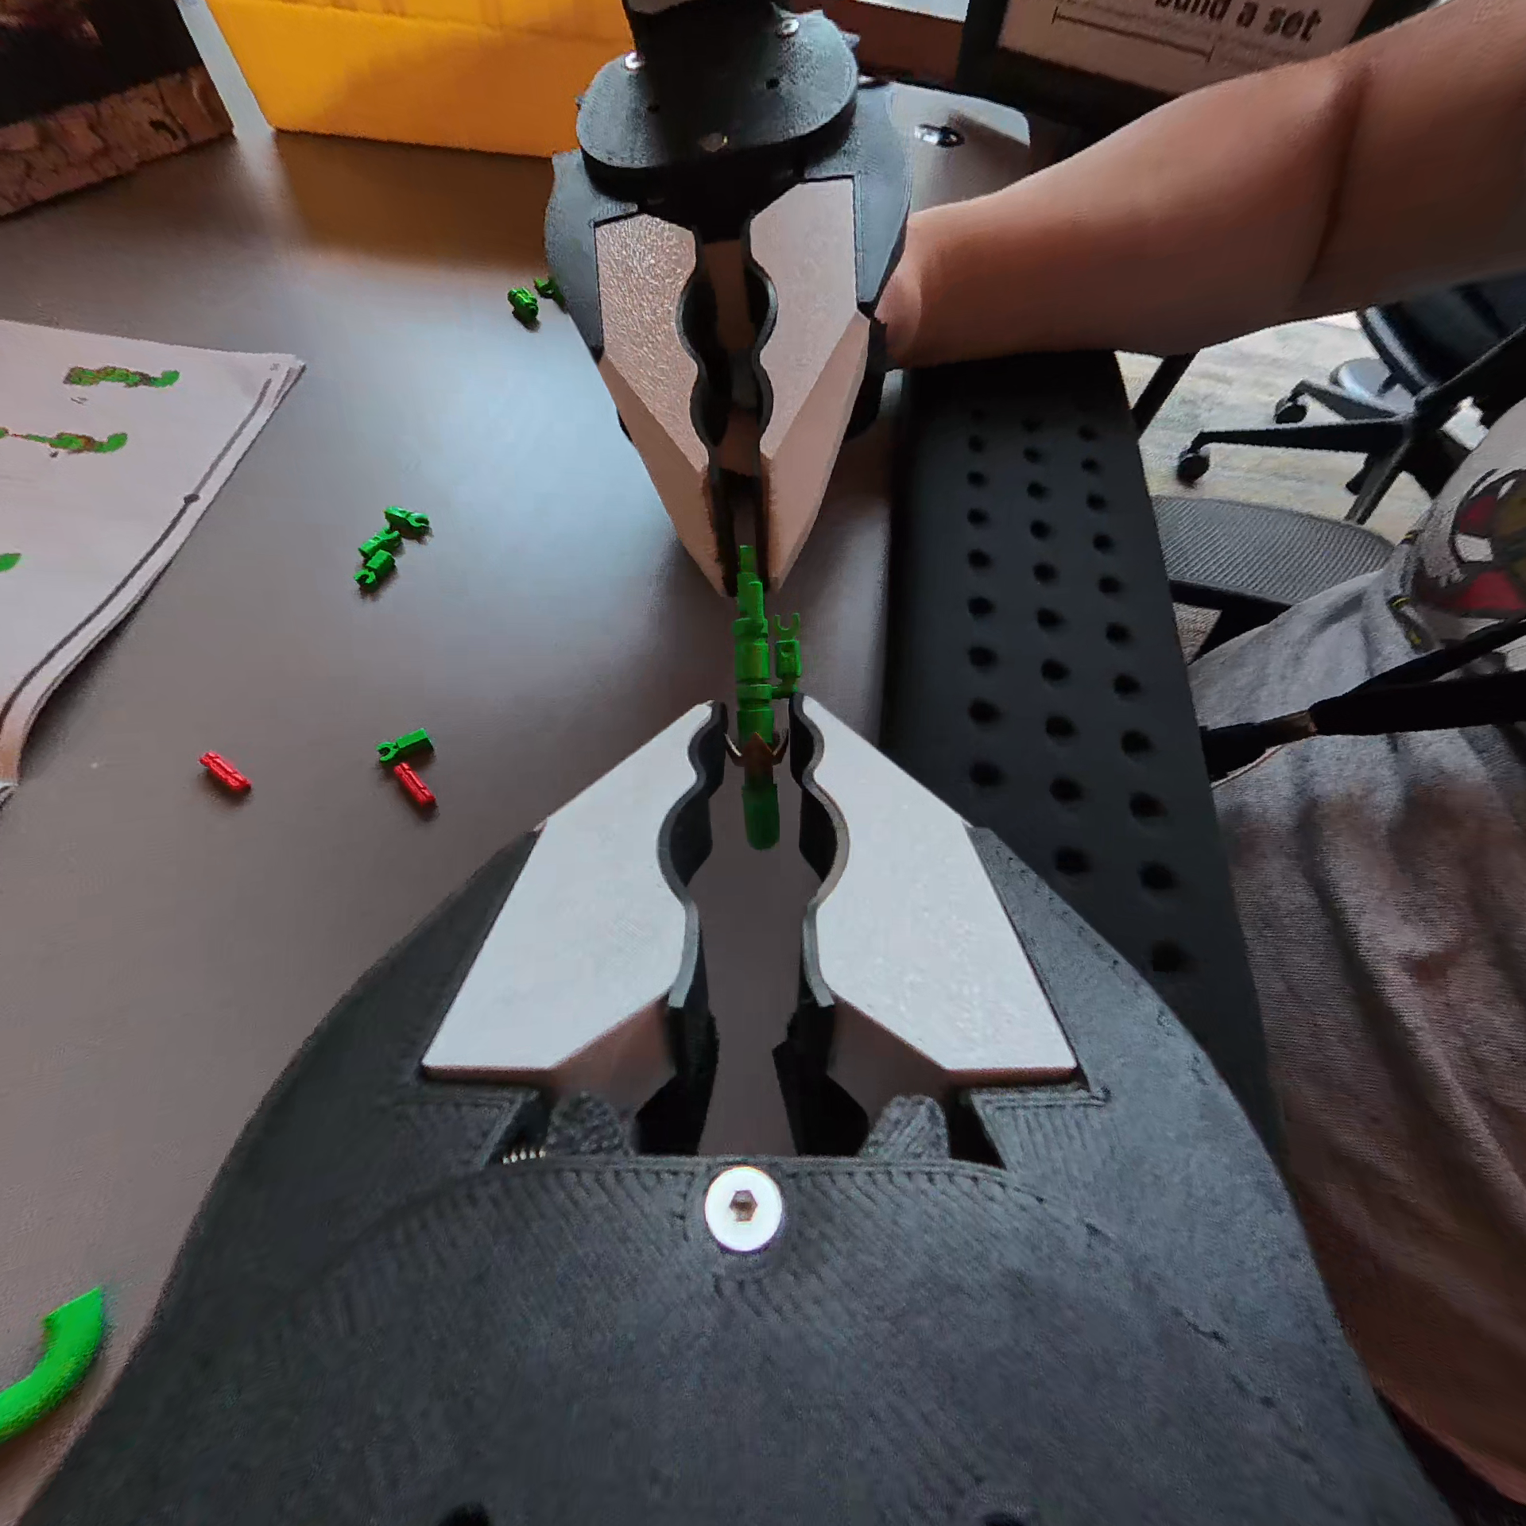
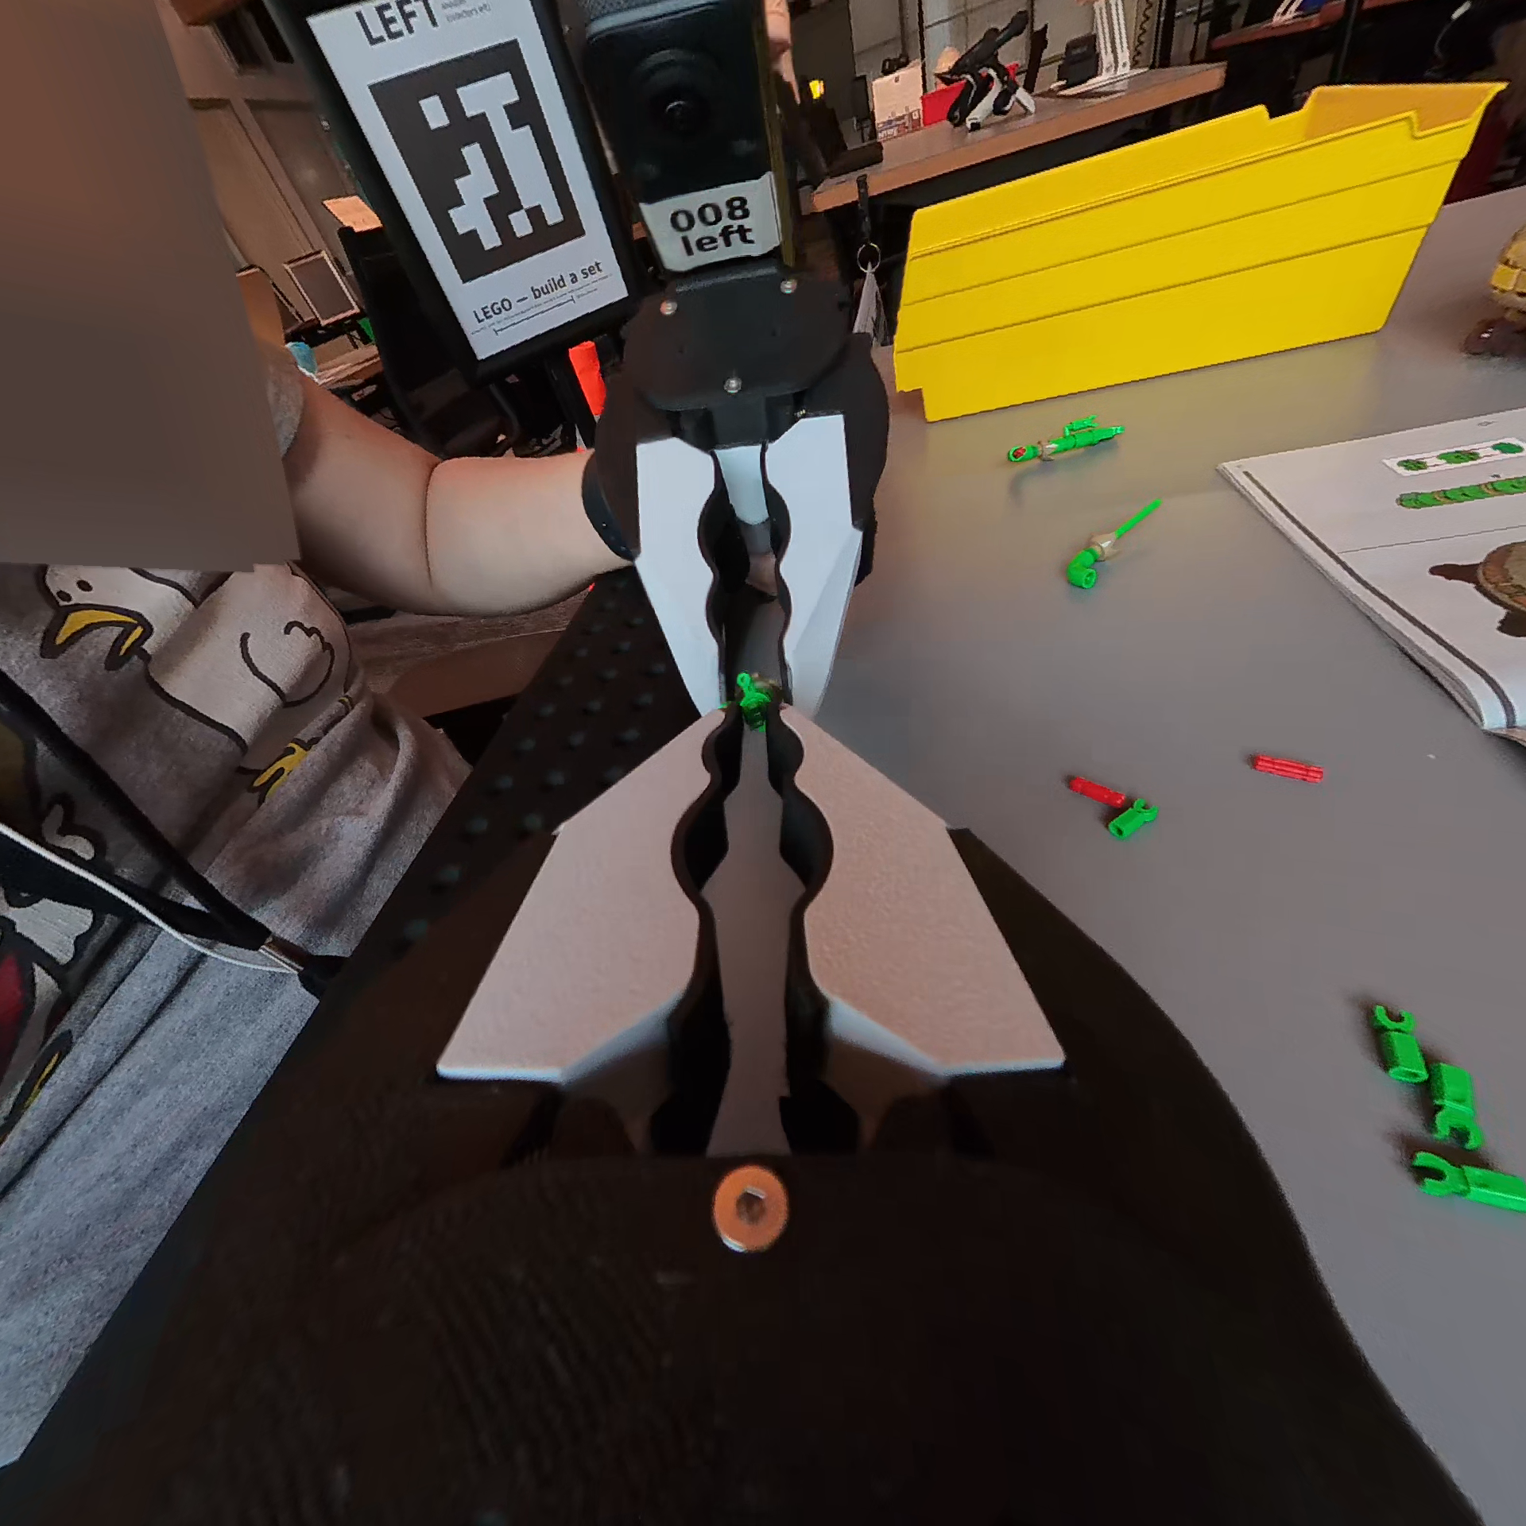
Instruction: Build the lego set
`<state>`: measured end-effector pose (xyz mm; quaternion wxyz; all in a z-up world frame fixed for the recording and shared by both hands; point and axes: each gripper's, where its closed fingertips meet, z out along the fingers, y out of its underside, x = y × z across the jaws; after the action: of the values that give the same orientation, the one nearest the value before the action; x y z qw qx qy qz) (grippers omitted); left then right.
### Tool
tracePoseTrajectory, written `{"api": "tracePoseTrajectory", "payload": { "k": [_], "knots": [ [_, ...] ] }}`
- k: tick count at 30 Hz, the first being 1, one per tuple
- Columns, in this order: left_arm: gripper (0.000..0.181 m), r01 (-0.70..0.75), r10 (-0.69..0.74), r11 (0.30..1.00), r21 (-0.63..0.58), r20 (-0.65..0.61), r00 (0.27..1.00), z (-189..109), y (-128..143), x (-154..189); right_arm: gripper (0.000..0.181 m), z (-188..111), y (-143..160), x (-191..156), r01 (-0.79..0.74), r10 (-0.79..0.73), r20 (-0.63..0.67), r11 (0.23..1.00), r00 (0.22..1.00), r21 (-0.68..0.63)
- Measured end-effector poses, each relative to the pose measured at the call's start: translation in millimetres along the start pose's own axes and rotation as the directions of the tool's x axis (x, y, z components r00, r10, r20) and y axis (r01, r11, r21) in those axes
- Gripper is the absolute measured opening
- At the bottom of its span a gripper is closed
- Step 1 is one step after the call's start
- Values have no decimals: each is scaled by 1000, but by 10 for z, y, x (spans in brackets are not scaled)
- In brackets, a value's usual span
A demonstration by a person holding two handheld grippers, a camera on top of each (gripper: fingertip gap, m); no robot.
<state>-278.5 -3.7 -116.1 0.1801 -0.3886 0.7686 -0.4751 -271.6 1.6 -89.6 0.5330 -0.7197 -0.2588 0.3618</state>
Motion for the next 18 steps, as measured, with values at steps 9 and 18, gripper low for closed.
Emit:
{"api": "tracePoseTrajectory", "payload": {
  "k": [9,18],
  "knots": [
    [13,-115,118,991,-65,36,992,96,138,24,5,-4,209,-22,125,-130,-22,980,991,-157],
    [13,-120,112,981,-153,-55,992,187,330,134,4,31,452,-86,242,-260,-18,918,965,-313]
  ]
}}
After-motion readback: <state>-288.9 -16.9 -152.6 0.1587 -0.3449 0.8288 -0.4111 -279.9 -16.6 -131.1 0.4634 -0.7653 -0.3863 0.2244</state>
